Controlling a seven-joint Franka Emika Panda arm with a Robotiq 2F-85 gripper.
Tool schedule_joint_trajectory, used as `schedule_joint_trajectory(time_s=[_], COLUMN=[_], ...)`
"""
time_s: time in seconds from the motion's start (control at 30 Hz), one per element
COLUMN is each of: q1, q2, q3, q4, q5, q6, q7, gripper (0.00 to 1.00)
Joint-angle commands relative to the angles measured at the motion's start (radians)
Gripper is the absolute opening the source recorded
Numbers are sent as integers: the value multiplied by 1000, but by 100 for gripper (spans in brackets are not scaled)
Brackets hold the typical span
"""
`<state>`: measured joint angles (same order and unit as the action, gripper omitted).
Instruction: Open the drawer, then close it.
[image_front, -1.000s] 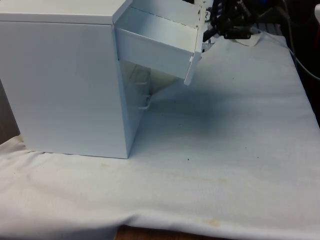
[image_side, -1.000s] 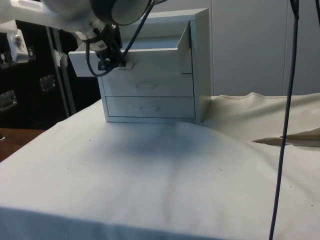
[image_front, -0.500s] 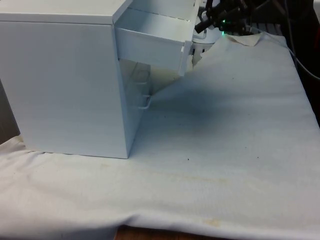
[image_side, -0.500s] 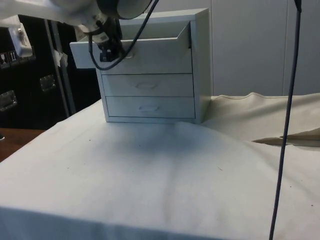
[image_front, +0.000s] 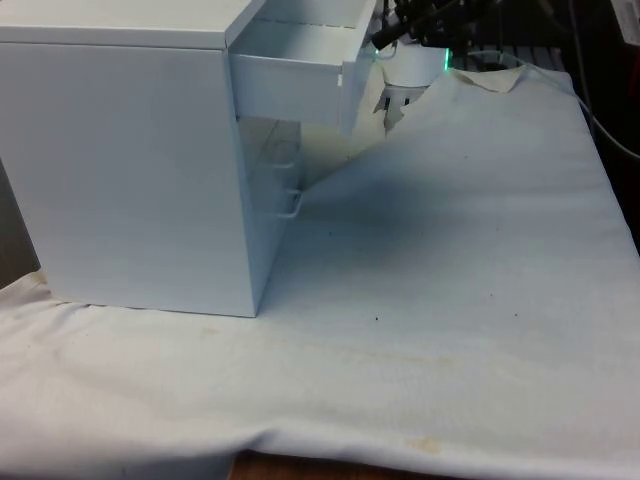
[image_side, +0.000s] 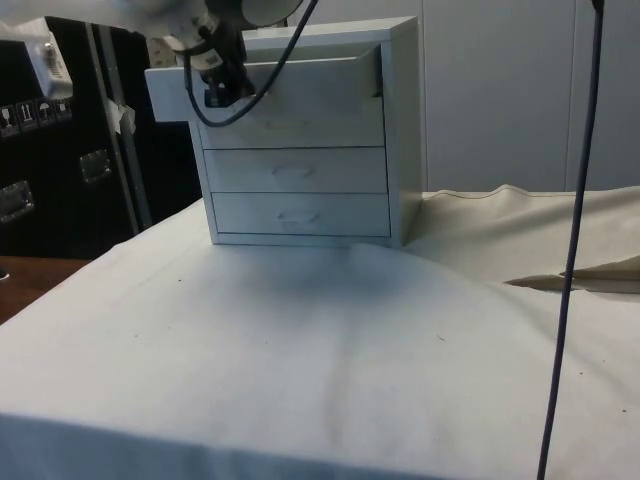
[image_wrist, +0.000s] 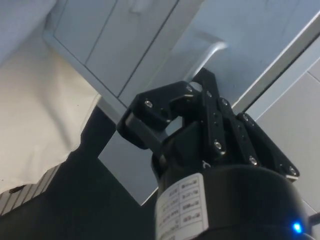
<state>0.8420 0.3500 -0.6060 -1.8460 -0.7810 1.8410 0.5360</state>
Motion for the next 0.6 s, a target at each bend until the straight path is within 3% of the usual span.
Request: schedule_joint_trajectory(time_s=[0.0,0.17,0.2,0.47,0.5,0.57], q1=[-3,-6,-2,-9,-5,-10], q2=[-9,-10,-2,-10,-2,-11], q3=[-6,-18,-12,-42,-38,-49], q4=[-9,-13,-3,-22,-13,-26], q5=[-18,-31,-12,-46,-31,-49], q6=[12,17,0,30,9,36], q7=[-7,-18,-11,-33,-27,-37], gripper=[0,0,0,0,0,0])
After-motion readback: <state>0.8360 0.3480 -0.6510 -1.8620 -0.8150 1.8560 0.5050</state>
